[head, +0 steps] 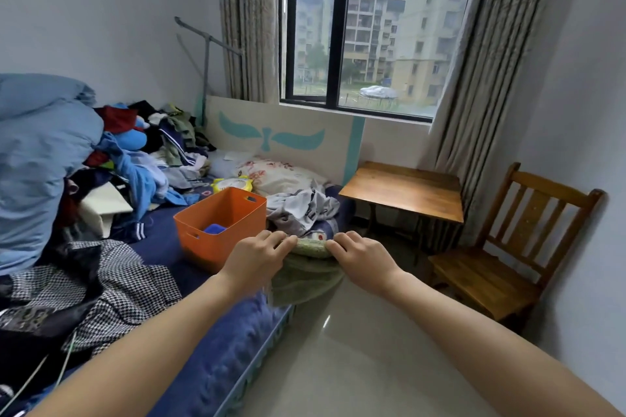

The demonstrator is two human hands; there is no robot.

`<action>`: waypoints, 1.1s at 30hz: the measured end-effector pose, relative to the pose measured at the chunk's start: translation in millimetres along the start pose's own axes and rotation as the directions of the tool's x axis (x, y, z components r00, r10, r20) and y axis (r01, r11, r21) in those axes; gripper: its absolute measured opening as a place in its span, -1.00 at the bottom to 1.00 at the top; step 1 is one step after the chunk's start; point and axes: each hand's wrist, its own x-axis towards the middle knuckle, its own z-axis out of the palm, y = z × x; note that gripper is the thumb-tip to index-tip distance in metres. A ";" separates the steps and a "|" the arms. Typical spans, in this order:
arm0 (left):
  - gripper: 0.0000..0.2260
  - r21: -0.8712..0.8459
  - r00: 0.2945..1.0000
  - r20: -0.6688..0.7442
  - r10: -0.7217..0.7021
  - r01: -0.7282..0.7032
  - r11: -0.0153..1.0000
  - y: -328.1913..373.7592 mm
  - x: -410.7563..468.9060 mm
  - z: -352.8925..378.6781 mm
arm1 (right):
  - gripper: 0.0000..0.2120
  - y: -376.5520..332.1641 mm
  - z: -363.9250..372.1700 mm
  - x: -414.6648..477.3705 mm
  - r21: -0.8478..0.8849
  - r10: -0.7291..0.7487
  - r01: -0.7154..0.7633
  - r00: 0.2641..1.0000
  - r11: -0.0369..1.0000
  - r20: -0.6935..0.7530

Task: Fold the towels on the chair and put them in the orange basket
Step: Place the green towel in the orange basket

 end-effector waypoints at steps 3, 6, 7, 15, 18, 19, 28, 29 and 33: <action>-0.69 -0.012 0.999 0.038 -0.024 0.024 1.000 -15.7 9.9 26.4 | -0.75 16.3 35.5 3.0 0.021 0.006 -0.006 1.000 1.000 0.000; -0.68 -0.026 0.997 0.067 -0.037 0.039 0.999 -39.1 10.9 61.5 | -0.76 30.2 76.6 13.4 0.059 -0.006 0.003 0.999 0.998 0.049; -0.67 -0.028 0.996 0.079 -0.051 0.054 0.998 -49.6 12.0 74.8 | -0.77 35.4 92.2 19.8 0.062 -0.014 0.010 0.998 0.998 0.063; -0.66 -0.098 0.972 0.157 -0.173 0.190 0.977 -138.3 47.0 181.1 | -0.58 98.2 216.3 81.9 0.114 -0.061 0.043 0.984 0.993 0.165; -0.66 -0.112 0.967 0.178 -0.180 0.202 0.973 -164.6 63.8 216.3 | -0.70 121.1 255.7 95.3 0.131 -0.032 0.009 0.985 0.991 0.170; -0.65 -0.123 0.965 0.190 -0.181 0.207 0.971 -169.5 67.9 225.9 | -0.71 126.4 265.6 96.4 0.137 -0.023 -0.002 0.983 0.991 0.180; -0.30 -0.182 0.902 0.366 -0.228 0.310 0.933 -184.7 86.9 337.7 | -0.50 178.0 370.6 83.5 0.249 -0.093 0.014 0.947 0.968 0.308; -0.30 -0.176 0.890 0.383 -0.249 0.335 0.926 -188.0 91.3 352.8 | -0.46 187.6 387.6 84.1 0.272 -0.096 0.003 0.939 0.962 0.331; -0.31 -0.142 0.812 0.473 -0.342 0.453 0.880 -199.5 102.7 398.1 | -0.49 221.2 447.5 90.5 0.383 -0.188 0.035 0.911 0.923 0.368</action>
